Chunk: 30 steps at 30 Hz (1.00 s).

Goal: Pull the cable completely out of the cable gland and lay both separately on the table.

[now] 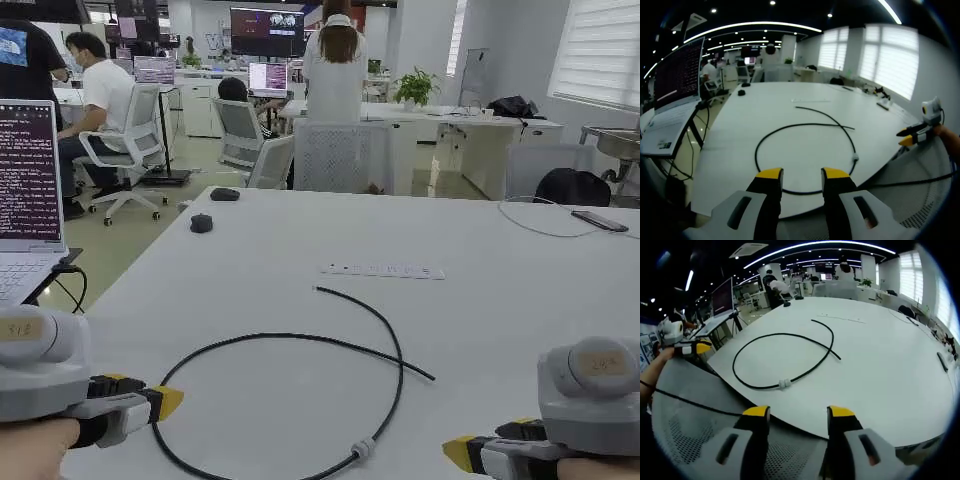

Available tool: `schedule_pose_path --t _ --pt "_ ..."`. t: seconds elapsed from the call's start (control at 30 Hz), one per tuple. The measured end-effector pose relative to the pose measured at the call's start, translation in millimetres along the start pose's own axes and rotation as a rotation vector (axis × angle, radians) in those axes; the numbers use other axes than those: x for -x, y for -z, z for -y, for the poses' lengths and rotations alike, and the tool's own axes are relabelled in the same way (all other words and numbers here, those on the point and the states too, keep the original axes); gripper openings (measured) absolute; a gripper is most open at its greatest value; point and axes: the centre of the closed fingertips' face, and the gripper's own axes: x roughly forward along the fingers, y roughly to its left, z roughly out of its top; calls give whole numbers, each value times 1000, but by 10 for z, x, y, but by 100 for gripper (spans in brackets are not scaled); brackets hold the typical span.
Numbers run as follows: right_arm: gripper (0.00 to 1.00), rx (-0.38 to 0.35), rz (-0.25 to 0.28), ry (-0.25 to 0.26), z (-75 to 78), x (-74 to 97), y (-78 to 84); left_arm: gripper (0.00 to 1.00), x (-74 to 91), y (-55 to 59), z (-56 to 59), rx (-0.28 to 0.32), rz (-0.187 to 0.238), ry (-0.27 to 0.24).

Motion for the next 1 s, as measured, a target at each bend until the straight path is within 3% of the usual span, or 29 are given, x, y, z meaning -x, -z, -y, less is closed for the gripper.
schedule_pose_path --t 1.0 --pt "44 16 1 3 29 2 -10 26 -4 34 17 -1 -19 -9"
